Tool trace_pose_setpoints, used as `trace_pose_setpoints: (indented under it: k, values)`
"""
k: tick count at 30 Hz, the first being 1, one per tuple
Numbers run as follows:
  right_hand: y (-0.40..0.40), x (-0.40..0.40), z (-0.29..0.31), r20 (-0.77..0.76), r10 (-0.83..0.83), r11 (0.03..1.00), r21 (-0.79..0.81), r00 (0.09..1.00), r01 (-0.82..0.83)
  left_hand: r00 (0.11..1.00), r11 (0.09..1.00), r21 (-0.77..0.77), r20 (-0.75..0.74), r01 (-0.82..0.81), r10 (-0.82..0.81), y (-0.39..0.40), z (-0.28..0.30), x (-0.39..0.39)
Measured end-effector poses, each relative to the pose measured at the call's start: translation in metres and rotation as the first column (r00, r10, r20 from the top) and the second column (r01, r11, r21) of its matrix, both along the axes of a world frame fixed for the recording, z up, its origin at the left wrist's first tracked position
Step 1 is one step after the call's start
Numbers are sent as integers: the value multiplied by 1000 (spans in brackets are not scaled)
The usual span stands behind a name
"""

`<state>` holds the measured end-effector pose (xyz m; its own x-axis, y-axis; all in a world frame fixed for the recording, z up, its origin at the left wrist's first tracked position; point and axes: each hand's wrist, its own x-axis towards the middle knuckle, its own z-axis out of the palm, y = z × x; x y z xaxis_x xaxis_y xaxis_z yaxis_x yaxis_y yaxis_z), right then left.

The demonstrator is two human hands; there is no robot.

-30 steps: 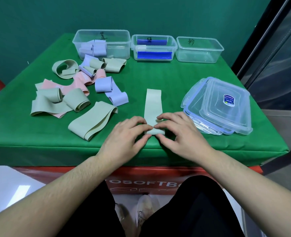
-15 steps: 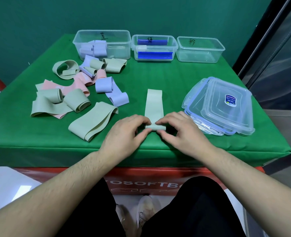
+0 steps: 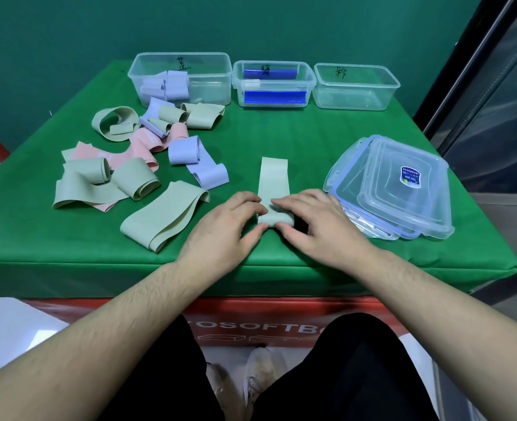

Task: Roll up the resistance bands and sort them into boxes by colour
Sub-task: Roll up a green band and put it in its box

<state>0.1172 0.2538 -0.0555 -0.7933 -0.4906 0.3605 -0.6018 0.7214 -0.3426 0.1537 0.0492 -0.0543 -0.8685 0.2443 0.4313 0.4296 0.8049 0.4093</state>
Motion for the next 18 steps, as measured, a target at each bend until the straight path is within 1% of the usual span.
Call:
trace_pose_setpoints:
  k: [4,8,10,13,18]
  values:
    - [2,1,-2,-4,0,1000,8,1000,0,1000,1000,10,7,24,-24,0,0,-2]
    - [-1,-3,1,104,3,1000,-18,995,-1,999,1000,26,32,6,-6,0,-1,-3]
    - [-2,-6,5,122,9,1000,-30,993,-6,999,999,32,43,18,-19,0,0,-2]
    - [-1,-9,9,168,12,996,-94,986,4,998,999,7,41,51,-51,-1,0,-2]
    - [-3,-12,4,187,15,994,-113,982,6,1000,999,-39,18,14,-14,1,0,-6]
